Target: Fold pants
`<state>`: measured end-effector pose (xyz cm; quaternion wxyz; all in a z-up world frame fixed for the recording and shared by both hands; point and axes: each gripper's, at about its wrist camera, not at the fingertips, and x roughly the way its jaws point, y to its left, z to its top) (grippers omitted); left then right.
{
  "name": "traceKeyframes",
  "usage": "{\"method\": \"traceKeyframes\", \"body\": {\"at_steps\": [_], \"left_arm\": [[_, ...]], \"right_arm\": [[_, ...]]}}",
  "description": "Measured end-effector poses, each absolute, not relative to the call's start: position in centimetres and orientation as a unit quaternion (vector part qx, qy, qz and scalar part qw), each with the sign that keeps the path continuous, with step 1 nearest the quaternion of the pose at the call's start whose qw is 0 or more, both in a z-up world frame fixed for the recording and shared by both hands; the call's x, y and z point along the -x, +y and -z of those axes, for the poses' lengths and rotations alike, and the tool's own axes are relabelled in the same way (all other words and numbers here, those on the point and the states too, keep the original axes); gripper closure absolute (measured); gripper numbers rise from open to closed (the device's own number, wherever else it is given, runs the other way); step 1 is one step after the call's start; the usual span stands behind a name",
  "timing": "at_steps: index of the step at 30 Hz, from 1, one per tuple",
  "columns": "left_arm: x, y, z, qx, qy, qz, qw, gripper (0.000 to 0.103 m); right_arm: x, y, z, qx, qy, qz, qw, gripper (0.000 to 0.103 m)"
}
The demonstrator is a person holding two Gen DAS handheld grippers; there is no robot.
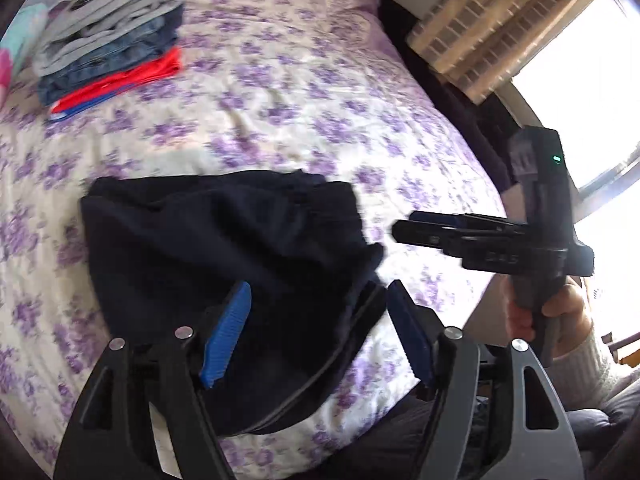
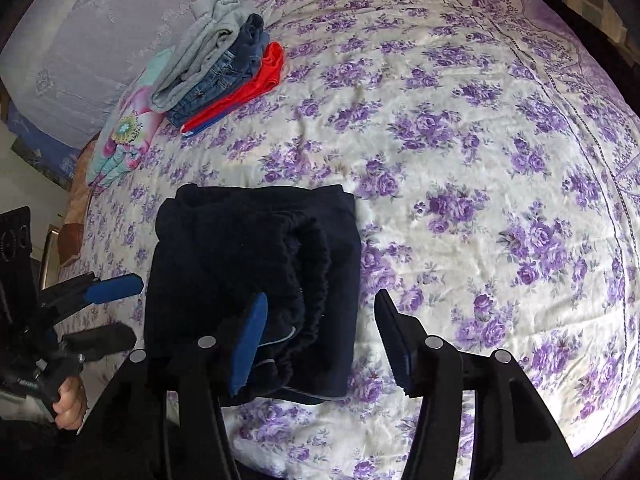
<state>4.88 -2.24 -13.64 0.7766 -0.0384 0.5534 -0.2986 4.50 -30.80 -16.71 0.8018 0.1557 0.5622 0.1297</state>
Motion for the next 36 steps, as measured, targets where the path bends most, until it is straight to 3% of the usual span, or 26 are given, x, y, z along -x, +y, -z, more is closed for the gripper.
{"method": "traceKeyframes", "body": {"at_steps": [5, 8, 9, 10, 12, 15, 18, 20, 22, 23, 25, 26, 27, 32, 33, 36], "left_arm": [[-4.4, -0.4, 19.2, 0.066, 0.615, 0.276, 0.736, 0.036], [-4.0, -1.0, 21.9, 0.045, 0.629, 0.257, 0.733, 0.036], [-4.2, -1.1, 22.2, 0.042, 0.629, 0.251, 0.734, 0.034], [-4.3, -1.4, 22.1, 0.041, 0.628, 0.251, 0.735, 0.032], [-4.7, -2.1, 21.4, 0.033, 0.626, 0.250, 0.738, 0.032], [-4.8, -3.0, 20.1, 0.032, 0.609, 0.261, 0.748, 0.034], [-4.8, -4.6, 20.4, 0.020, 0.604, 0.277, 0.747, 0.034], [-5.0, -5.9, 22.1, -0.012, 0.617, 0.270, 0.739, 0.032], [-4.7, -7.0, 23.1, -0.044, 0.605, 0.282, 0.743, 0.023], [-4.5, -7.3, 23.1, -0.053, 0.603, 0.283, 0.744, 0.022], [-4.5, -7.6, 22.7, -0.063, 0.607, 0.280, 0.741, 0.024], [-4.4, -7.3, 22.2, -0.058, 0.609, 0.277, 0.741, 0.030], [-4.3, -7.1, 21.7, -0.049, 0.610, 0.280, 0.740, 0.037], [-2.4, -4.3, 18.0, 0.005, 0.588, 0.296, 0.752, 0.038], [-2.1, -4.0, 17.7, 0.011, 0.588, 0.298, 0.752, 0.038], [-2.1, -4.3, 18.6, 0.014, 0.597, 0.303, 0.743, 0.039]], "right_arm": [[-7.3, -29.4, 18.5, -0.167, 0.567, -0.157, 0.791, 0.045], [-10.1, -28.9, 22.4, -0.201, 0.601, -0.175, 0.753, 0.035], [-10.7, -28.7, 23.9, -0.237, 0.616, -0.194, 0.726, 0.045], [-11.0, -28.5, 24.7, -0.263, 0.619, -0.211, 0.710, 0.069], [-11.1, -27.9, 23.8, -0.245, 0.608, -0.212, 0.725, 0.077], [-10.8, -28.2, 20.3, -0.221, 0.588, -0.191, 0.754, 0.079], [-11.1, -29.1, 18.6, -0.202, 0.579, -0.173, 0.771, 0.078], [-11.8, -28.9, 20.9, -0.190, 0.599, -0.166, 0.760, 0.077], [-12.2, -28.5, 23.5, -0.162, 0.611, -0.153, 0.760, 0.065], [-12.4, -28.4, 23.7, -0.158, 0.612, -0.152, 0.760, 0.064], [-12.8, -28.5, 23.0, -0.150, 0.628, -0.146, 0.750, 0.051], [-12.9, -28.6, 22.1, -0.131, 0.633, -0.134, 0.751, 0.049], [-12.8, -28.6, 20.9, -0.109, 0.628, -0.125, 0.760, 0.049], [-11.8, -26.2, 13.9, 0.010, 0.547, -0.124, 0.828, 0.049], [-11.9, -24.9, 12.9, 0.019, 0.537, -0.151, 0.830, 0.052], [-12.7, -20.0, 12.0, 0.020, 0.519, -0.253, 0.816, 0.087]]}}
